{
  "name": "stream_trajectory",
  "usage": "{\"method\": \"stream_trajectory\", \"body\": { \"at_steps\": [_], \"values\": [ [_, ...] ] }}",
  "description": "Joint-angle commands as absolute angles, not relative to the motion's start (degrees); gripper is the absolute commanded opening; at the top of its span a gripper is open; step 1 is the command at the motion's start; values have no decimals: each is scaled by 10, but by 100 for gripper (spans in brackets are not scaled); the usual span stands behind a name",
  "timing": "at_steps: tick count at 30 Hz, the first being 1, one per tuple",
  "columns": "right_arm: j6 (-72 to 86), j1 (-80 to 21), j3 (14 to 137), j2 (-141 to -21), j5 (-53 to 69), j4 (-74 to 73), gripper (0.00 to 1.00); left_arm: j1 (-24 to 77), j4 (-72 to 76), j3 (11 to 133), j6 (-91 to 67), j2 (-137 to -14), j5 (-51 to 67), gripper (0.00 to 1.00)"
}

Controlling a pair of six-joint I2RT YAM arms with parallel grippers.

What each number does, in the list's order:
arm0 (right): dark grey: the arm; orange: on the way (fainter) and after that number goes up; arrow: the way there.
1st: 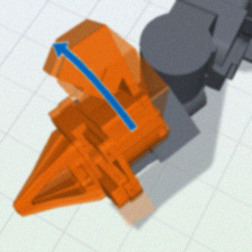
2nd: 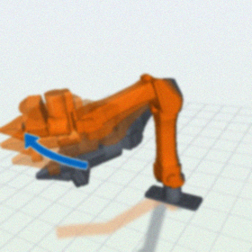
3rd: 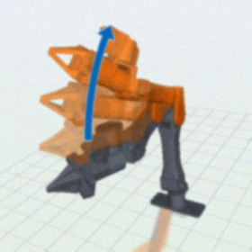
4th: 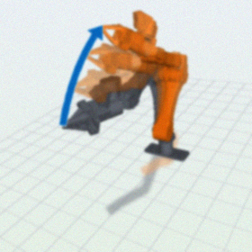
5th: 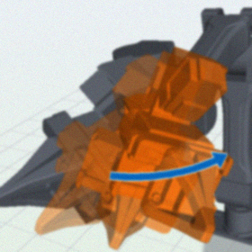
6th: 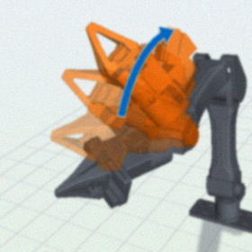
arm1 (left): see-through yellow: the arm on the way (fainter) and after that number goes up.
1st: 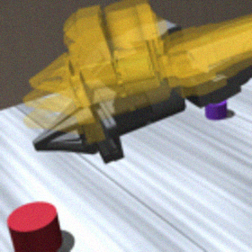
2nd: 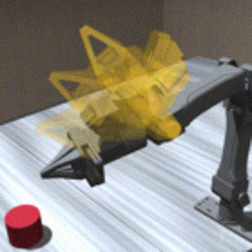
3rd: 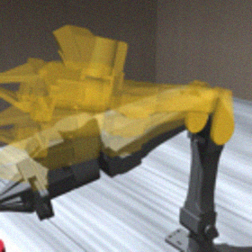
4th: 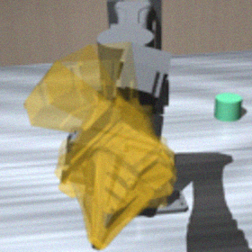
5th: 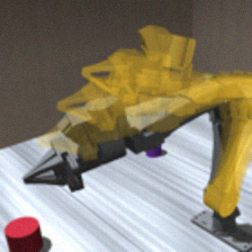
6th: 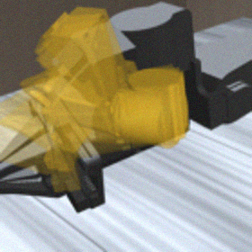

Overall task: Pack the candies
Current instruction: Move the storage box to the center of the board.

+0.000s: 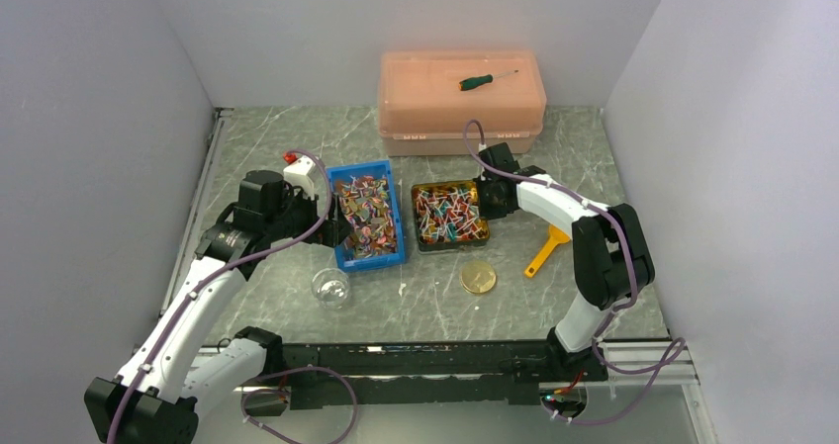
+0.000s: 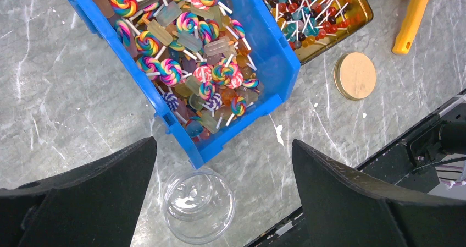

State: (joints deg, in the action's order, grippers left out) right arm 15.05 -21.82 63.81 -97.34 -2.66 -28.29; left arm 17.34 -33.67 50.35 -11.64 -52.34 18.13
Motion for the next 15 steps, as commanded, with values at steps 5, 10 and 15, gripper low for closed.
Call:
{"method": "stream_trajectory", "body": {
  "at_steps": [5, 10, 15],
  "values": [
    [176, -241, 674, -985, -6, -251, 0, 174, -323, 512, -110, -517, 181, 99],
    [173, -245, 697, -998, -6, -257, 0, 174, -323, 510, -110, -517, 184, 99],
    [177, -255, 717, -1018, -8, -262, 0, 174, -322, 509, -112, -515, 184, 99]
  ]
}}
